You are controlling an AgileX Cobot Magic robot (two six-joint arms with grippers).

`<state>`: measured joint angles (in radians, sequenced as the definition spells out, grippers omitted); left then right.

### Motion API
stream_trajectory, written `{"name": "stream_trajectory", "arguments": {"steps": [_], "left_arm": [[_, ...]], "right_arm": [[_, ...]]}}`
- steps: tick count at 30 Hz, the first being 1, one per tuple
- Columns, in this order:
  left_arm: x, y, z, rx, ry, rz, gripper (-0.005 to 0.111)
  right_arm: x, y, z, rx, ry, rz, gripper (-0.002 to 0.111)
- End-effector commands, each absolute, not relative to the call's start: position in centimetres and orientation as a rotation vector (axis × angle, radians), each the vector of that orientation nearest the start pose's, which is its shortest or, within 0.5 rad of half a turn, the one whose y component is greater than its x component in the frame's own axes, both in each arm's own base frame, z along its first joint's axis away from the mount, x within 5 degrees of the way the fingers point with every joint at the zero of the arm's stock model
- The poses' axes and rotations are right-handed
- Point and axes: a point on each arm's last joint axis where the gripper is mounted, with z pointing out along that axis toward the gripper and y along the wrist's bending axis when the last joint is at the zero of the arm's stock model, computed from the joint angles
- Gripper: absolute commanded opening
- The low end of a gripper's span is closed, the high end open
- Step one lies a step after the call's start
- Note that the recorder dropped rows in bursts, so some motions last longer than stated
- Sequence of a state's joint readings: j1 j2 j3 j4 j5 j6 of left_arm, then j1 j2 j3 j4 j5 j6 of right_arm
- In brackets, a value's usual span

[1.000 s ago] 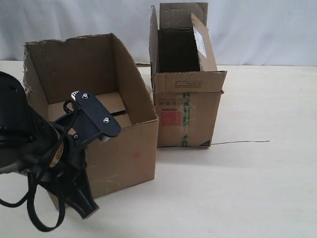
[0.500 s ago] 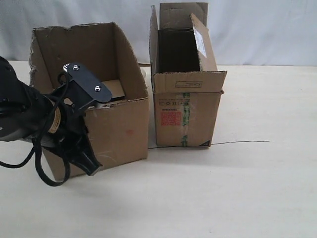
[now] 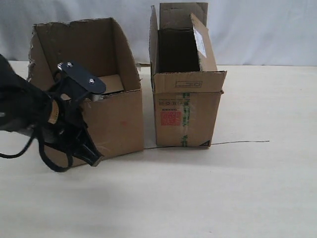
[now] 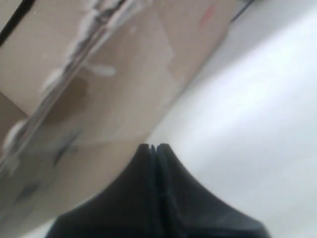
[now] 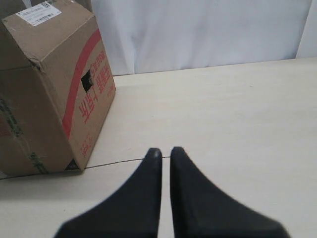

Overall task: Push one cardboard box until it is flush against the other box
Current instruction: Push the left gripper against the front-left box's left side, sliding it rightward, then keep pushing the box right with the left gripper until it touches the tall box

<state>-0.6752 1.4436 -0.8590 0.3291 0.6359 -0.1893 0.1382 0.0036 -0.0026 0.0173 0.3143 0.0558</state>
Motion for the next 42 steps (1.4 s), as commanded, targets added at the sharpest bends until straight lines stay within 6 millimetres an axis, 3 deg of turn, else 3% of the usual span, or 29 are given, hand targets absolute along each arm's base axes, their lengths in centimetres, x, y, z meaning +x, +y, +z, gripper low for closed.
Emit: {"name": "stream_trajectory", "arguments": {"steps": [1, 2, 3, 6, 11, 13, 15, 20, 25, 27, 35, 42], "left_arm": [[18.1, -13.1, 30.8, 0.824, 2.269, -0.177, 0.000], [17.7, -11.7, 32.3, 0.747, 2.219, -0.149, 0.000], [17.2, -8.3, 34.3, 0.555, 2.154, -0.030, 0.000], [17.3, -1.6, 36.1, 0.192, 2.107, 0.228, 0.000], [23.3, 3.2, 29.8, 0.003, 2.372, 0.049, 0.000], [25.9, 5.7, 26.0, -0.158, 2.437, -0.243, 0.000], [28.0, 7.0, 22.0, -0.228, 2.445, -0.573, 0.000], [30.4, 6.2, 15.5, -0.273, 2.493, -0.873, 0.000], [32.1, 5.0, 11.3, -0.309, 2.508, -0.904, 0.000], [33.9, 4.3, 10.0, -0.269, 2.514, -0.943, 0.000], [40.5, 3.0, 9.0, -0.207, 2.466, -1.014, 0.000], [43.4, 2.9, 9.1, -0.180, 2.416, -1.005, 0.000]], "right_arm": [[5.4, 0.8, 18.5, -0.068, 1.797, 0.154, 0.005], [5.4, 0.8, 18.5, -0.068, 1.799, 0.154, 0.005], [5.4, 0.8, 18.5, -0.068, 1.799, 0.154, 0.005], [5.4, 0.8, 18.5, -0.068, 1.799, 0.154, 0.005], [5.4, 0.8, 18.5, -0.068, 1.799, 0.154, 0.005], [5.4, 0.8, 18.5, -0.068, 1.799, 0.154, 0.005], [5.3, 0.8, 18.5, -0.068, 1.801, 0.154, 0.005], [5.3, 0.8, 18.5, -0.068, 1.801, 0.154, 0.005], [5.3, 0.8, 18.5, -0.068, 1.801, 0.154, 0.005], [5.3, 0.8, 18.5, -0.068, 1.801, 0.154, 0.005], [5.3, 0.8, 18.5, -0.068, 1.801, 0.154, 0.005], [5.3, 0.8, 18.5, -0.068, 1.801, 0.154, 0.005]]}}
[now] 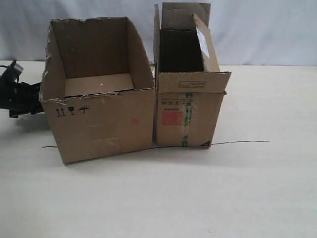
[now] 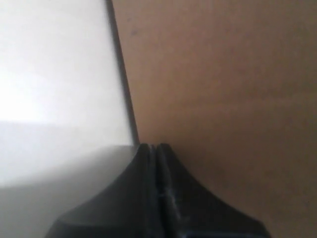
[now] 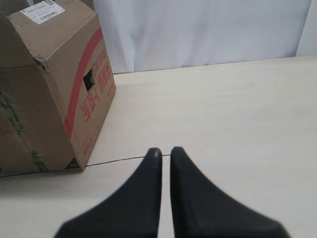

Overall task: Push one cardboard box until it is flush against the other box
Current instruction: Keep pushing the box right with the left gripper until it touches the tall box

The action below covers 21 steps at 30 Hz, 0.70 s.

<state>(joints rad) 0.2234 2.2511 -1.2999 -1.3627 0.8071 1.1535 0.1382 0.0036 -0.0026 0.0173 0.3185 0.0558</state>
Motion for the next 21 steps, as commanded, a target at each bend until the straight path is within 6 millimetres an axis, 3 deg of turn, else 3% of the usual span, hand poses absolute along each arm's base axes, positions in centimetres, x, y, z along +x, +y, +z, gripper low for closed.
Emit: {"name": "stream_trajectory", "arguments": {"steps": [1, 11, 21], "left_arm": [[43.6, 2.7, 9.1, -0.179, 2.414, -1.014, 0.000], [45.8, 0.9, 9.1, -0.117, 2.391, -1.017, 0.000], [46.7, 1.0, 9.4, -0.095, 2.371, -1.003, 0.000]], "right_arm": [[5.3, 0.8, 18.5, -0.068, 1.801, 0.154, 0.005], [5.3, 0.8, 18.5, -0.068, 1.801, 0.154, 0.005], [5.3, 0.8, 18.5, -0.068, 1.801, 0.154, 0.005]]}}
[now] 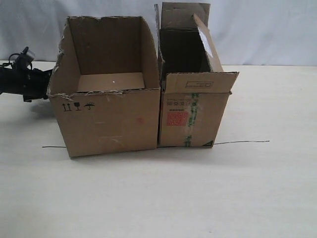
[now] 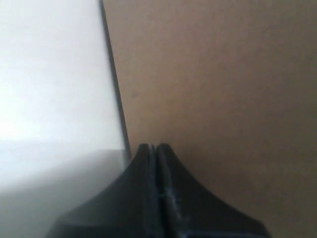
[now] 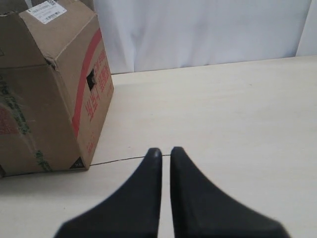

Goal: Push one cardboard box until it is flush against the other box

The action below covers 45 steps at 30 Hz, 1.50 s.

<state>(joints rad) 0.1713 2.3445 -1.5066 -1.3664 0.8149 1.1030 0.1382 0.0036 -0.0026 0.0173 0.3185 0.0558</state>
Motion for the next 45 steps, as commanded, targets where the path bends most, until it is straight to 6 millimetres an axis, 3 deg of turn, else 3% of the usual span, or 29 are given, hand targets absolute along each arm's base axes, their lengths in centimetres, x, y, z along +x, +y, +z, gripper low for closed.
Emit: {"name": "stream_trajectory", "arguments": {"steps": [1, 6, 11, 14, 21, 26, 28, 31, 38, 41, 45], "left_arm": [[46.8, 1.0, 9.6, -0.078, 2.370, -1.012, 0.000], [46.6, 2.3, 11.7, -0.042, 2.344, -0.984, 0.000], [45.4, 5.2, 18.5, 0.020, 2.286, -0.838, 0.000], [44.0, 5.4, 23.8, 0.084, 2.250, -0.732, 0.000], [37.8, 3.8, 36.1, 0.145, 2.161, -0.433, 0.000], [31.3, 1.9, 41.5, 0.151, 2.140, -0.279, 0.000], [28.7, 0.5, 42.1, 0.175, 2.122, -0.305, 0.000], [25.0, -1.7, 41.6, 0.212, 2.127, -0.369, 0.000], [17.2, -6.2, 36.2, 0.309, 2.143, -0.598, 0.000], [14.0, -5.9, 35.3, 0.278, 2.078, -0.553, 0.000], [9.7, -3.2, 36.0, 0.179, 1.908, -0.328, 0.000]], "right_arm": [[5.3, 0.8, 18.5, -0.068, 1.801, 0.154, 0.005], [5.3, 0.8, 18.5, -0.068, 1.801, 0.154, 0.005], [5.3, 0.8, 18.5, -0.068, 1.801, 0.154, 0.005], [5.3, 0.8, 18.5, -0.068, 1.801, 0.154, 0.005], [5.3, 0.8, 18.5, -0.068, 1.801, 0.154, 0.005], [5.3, 0.8, 18.5, -0.068, 1.801, 0.154, 0.005], [5.3, 0.8, 18.5, -0.068, 1.801, 0.154, 0.005], [5.3, 0.8, 18.4, -0.069, 1.803, 0.154, 0.005], [5.3, 0.8, 18.4, -0.069, 1.803, 0.154, 0.005], [5.3, 0.8, 18.4, -0.069, 1.803, 0.154, 0.005], [5.3, 0.8, 18.4, -0.069, 1.803, 0.154, 0.005]]}}
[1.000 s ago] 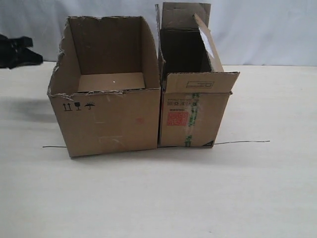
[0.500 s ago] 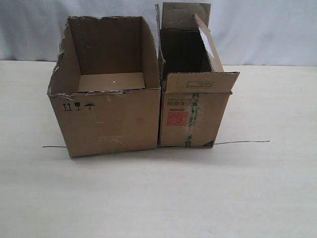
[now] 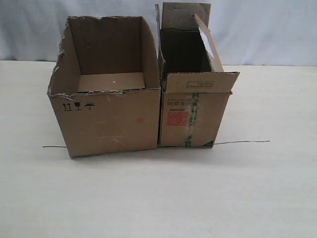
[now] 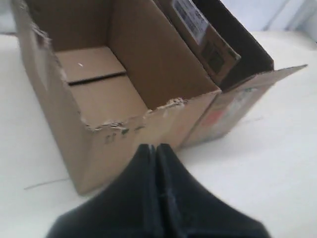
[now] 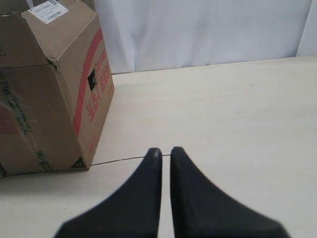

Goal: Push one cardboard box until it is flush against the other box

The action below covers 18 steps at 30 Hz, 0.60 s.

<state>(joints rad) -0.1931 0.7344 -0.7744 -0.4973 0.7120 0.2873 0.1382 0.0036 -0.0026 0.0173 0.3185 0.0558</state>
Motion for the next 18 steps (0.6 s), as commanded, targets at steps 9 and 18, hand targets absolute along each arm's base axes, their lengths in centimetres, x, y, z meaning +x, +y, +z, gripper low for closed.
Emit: {"name": "stream_trajectory", "arguments": {"steps": [9, 18], "left_arm": [[6.0, -0.5, 35.9, 0.047, 1.743, -0.139, 0.000], [6.0, -0.5, 35.7, 0.040, 1.768, -0.152, 0.000]], "right_arm": [[5.3, 0.8, 18.4, -0.069, 1.803, 0.154, 0.005], [5.3, 0.8, 18.4, -0.069, 1.803, 0.154, 0.005]]}}
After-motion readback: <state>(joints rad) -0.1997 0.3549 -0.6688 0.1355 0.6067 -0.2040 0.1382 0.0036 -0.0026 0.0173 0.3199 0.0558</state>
